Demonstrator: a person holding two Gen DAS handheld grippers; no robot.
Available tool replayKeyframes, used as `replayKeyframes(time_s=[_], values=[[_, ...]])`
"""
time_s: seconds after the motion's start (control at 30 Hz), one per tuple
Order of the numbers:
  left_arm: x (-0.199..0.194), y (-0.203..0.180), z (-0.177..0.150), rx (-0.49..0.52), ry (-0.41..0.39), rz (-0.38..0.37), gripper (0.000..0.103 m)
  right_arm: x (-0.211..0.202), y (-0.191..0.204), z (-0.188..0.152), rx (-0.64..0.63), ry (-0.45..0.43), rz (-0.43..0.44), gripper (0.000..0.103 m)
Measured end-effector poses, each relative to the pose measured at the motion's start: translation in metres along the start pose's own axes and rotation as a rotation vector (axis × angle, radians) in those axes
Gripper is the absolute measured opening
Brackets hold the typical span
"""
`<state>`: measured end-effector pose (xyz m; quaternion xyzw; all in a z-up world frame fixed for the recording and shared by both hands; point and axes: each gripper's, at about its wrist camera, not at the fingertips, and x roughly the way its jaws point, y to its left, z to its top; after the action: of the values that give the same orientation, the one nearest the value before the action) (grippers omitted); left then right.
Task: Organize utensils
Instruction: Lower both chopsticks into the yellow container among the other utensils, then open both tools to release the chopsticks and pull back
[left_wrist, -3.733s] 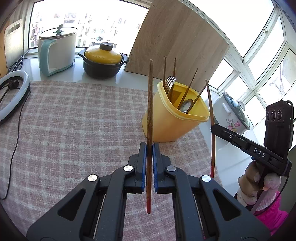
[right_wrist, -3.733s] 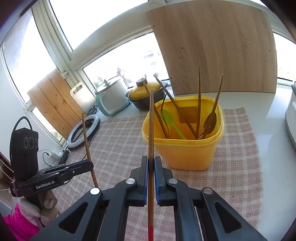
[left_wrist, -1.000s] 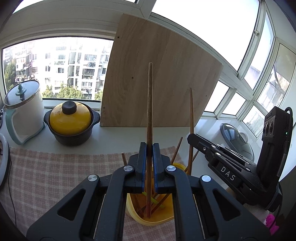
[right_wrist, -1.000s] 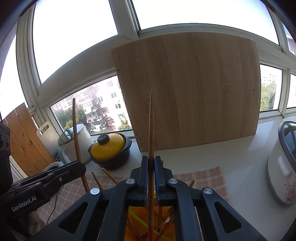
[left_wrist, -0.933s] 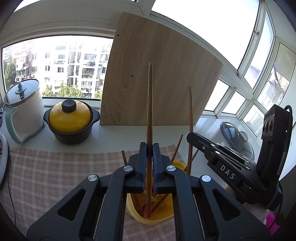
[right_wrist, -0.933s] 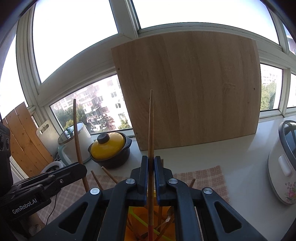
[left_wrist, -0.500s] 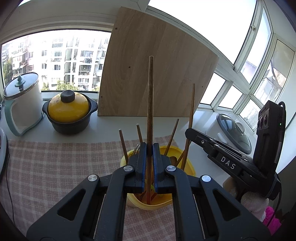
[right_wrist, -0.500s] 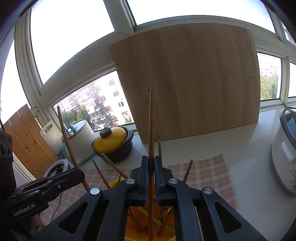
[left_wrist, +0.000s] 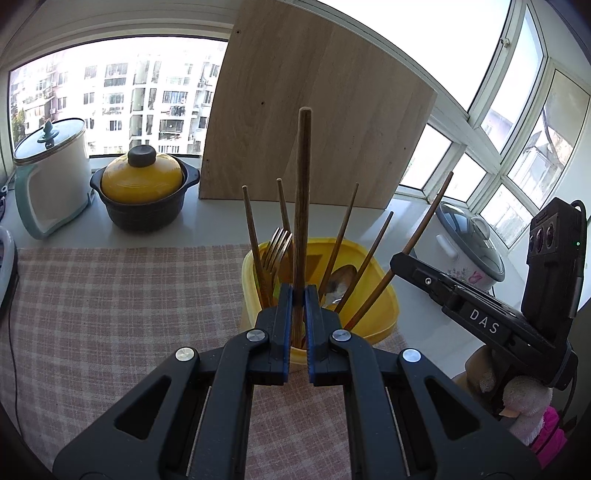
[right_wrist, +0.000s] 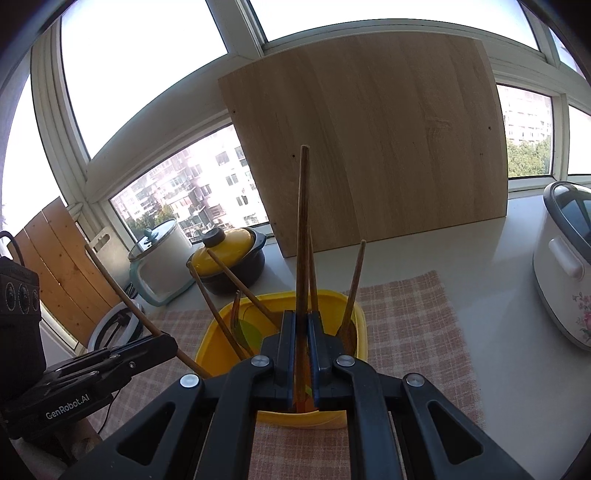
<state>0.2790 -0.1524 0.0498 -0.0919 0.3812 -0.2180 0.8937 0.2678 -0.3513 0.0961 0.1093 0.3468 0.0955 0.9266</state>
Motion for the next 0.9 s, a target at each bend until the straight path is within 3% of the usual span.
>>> replayKeyframes(time_s=[0.4,0.43,0.5,0.57,0.63,0.7,0.83,0.9], values=[[-0.006,-0.002,-0.015,0.002,0.021,-0.010,0.004,-0.004,0.005,-0.016,-0.008,0.034,0.003,0.010],[-0.007,-0.002,-0.016,0.001,0.021,-0.012,0.004,-0.005,0.006,-0.016,-0.011,0.032,0.000,0.013],[-0.009,-0.003,-0.017,0.004,0.023,-0.013,0.005,-0.008,0.008,-0.018,-0.018,0.027,-0.009,0.028],[-0.012,-0.005,-0.018,0.010,0.021,-0.008,0.008,-0.011,0.009,-0.019,-0.023,0.027,-0.017,0.032],[-0.016,-0.006,-0.019,0.017,0.013,-0.003,0.029,-0.013,0.009,-0.020,-0.026,0.027,-0.028,0.041],[-0.021,-0.006,-0.021,0.022,-0.002,0.006,0.036,-0.018,0.010,-0.022,-0.029,0.018,-0.037,0.059],[-0.032,-0.008,-0.025,0.034,-0.016,0.009,0.036,-0.028,0.013,-0.026,-0.054,0.004,-0.063,0.066],[-0.037,-0.010,-0.027,0.041,-0.024,0.013,0.036,-0.034,0.017,-0.027,-0.066,-0.004,-0.073,0.076]])
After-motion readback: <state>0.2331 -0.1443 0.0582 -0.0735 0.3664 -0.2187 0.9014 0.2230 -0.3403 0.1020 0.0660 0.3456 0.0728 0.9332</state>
